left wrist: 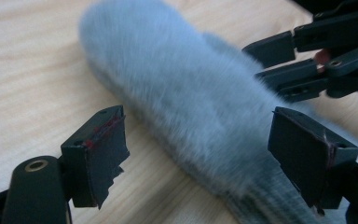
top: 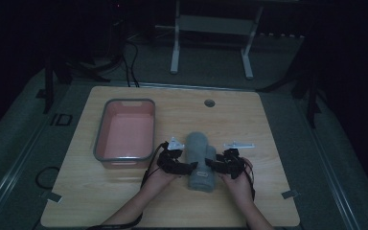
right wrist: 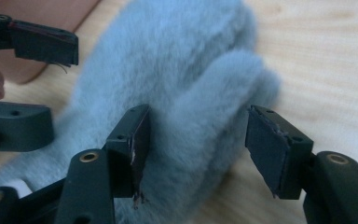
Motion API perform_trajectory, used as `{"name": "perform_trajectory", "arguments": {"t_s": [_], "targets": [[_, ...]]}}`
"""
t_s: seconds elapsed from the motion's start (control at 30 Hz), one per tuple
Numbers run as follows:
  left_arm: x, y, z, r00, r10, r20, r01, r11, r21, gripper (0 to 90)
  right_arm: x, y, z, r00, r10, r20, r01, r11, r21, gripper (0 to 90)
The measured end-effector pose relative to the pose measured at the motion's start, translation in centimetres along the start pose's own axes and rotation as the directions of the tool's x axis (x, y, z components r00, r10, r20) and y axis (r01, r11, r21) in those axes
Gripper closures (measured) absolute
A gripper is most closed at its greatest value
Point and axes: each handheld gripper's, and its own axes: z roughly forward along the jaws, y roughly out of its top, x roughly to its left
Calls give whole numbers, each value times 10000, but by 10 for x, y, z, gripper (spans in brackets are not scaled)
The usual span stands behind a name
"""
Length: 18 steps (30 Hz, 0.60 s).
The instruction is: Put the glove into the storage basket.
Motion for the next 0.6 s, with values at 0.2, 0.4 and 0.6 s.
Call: {"name": "perform_trajectory", "arguments": {"t_s": [0.2,0.4,0.6], "targets": [[7,-5,13,9986,-467,233,457,9981,404,199,-3,-3,5,9998,-150,-157,156,9993,347,359],[12,-4,22,9987,-381,325,354,9963,781,198,-8,-5,13,9984,58,-565,-21,9979,651,402],[13,0,30,9938,-171,1095,70,9957,924,382,-8,-6,15,9957,-204,-908,261,9977,622,570]]}}
